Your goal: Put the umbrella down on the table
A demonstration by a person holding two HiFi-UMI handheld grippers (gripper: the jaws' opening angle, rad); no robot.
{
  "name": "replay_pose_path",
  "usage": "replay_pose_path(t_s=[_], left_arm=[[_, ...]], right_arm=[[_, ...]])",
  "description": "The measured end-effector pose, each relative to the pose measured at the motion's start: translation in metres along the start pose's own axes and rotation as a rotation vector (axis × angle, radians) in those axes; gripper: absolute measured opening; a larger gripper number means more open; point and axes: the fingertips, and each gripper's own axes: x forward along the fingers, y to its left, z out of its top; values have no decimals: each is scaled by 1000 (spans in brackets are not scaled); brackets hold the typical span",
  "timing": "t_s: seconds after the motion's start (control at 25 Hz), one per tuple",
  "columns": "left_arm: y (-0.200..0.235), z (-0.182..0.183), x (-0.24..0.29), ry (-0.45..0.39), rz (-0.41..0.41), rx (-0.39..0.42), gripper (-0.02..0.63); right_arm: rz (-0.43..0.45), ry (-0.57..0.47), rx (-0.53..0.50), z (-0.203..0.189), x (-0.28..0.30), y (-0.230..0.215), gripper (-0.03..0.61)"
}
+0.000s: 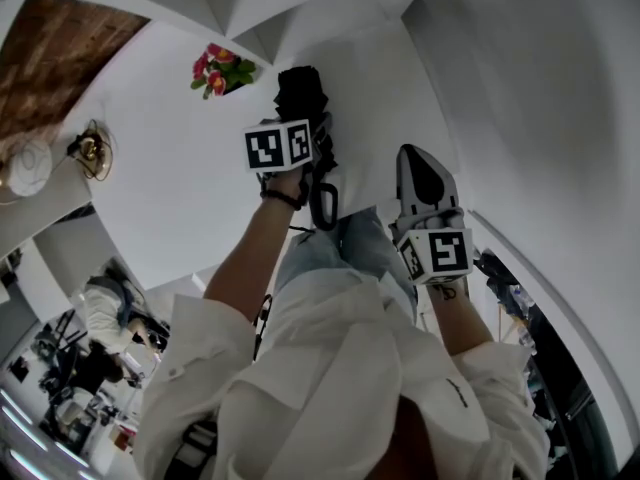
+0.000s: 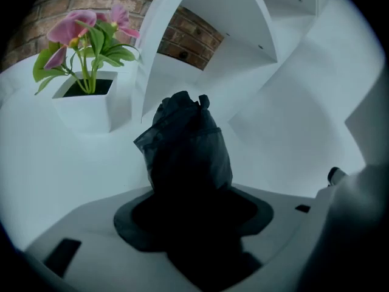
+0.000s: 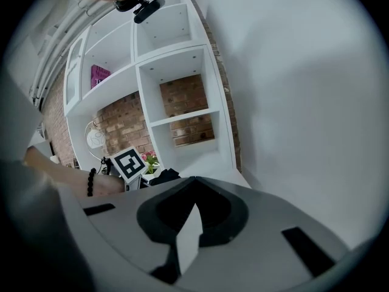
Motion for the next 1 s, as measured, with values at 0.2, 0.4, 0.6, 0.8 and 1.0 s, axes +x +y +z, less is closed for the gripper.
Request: replay_pose_path(t_s=[0.2, 0.4, 0.6, 0.8, 1.0], left_arm=[[1, 2, 8, 2, 47, 7, 296], [1, 2, 9, 20, 105, 21, 305], [3, 4, 3, 5, 119, 24, 324], [0, 11, -15, -39, 100, 18, 325], [-15, 26, -56, -136, 52, 51, 325]], right_arm=[[-3, 2, 7, -4, 5, -5, 18], [-1, -1, -4, 1, 6, 0, 18], [-9, -13, -14, 7, 0, 3, 18], [-25, -34, -20, 16, -9, 3, 18], [-41, -78, -35, 33, -24, 9, 18]])
